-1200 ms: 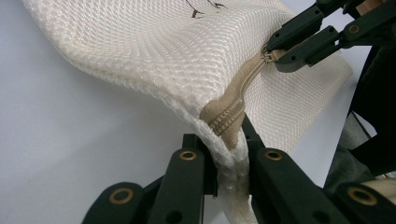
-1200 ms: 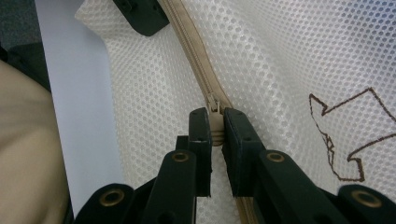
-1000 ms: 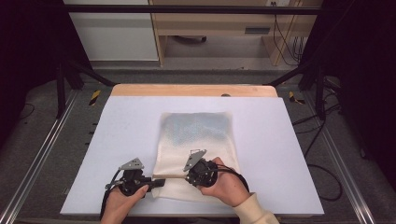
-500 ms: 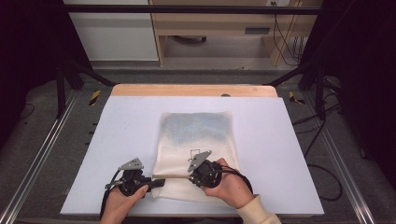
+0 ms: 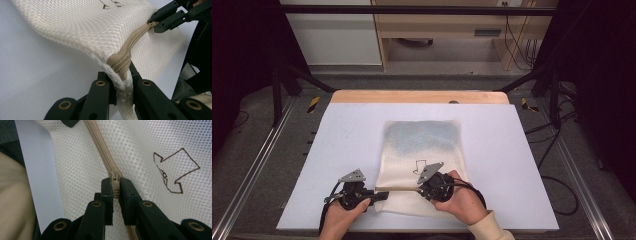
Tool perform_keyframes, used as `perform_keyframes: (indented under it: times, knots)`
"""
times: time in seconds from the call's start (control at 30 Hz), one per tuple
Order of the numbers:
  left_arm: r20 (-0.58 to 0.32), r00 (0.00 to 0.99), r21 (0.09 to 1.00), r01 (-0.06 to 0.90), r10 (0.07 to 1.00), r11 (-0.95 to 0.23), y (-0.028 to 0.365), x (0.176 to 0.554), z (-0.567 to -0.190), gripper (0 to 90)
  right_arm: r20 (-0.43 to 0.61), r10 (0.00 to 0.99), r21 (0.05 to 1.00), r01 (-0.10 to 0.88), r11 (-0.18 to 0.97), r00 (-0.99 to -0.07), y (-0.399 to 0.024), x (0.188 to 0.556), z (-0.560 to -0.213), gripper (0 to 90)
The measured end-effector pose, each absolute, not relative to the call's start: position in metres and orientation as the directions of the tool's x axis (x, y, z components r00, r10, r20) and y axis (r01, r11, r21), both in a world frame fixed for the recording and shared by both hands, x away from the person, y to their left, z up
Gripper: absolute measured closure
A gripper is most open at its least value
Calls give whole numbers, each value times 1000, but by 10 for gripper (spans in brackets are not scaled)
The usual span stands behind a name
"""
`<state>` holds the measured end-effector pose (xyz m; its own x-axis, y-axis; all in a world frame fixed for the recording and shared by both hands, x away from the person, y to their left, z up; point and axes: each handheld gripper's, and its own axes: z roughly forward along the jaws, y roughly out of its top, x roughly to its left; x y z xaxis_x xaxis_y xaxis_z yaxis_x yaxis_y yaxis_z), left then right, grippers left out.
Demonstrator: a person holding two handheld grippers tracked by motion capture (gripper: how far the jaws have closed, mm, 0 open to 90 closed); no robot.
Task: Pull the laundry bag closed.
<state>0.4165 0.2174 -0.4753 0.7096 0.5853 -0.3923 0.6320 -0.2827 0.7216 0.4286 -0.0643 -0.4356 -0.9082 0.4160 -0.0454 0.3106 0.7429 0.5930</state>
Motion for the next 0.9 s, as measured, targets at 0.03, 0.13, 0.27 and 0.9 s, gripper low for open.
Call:
perform_keyframes:
  times: [0.03, 0.13, 0.27, 0.9]
  knots:
    - [-392, 710, 722, 632, 585, -283, 217, 417, -475, 840, -45, 416, 593, 311, 743, -908, -64, 429, -436, 820]
    - [-393, 710, 721, 632, 584, -284, 217, 417, -475, 840, -38, 422, 596, 319, 737, -906, -66, 428, -435, 820]
    - [-392, 709, 721, 632, 586, -284, 217, 417, -475, 840, -40, 422, 595, 318, 738, -906, -67, 428, -436, 820]
    - [-396, 709, 718, 636, 584, -285, 217, 416, -475, 840, -45, 431, 596, 322, 735, -901, -75, 424, -435, 820]
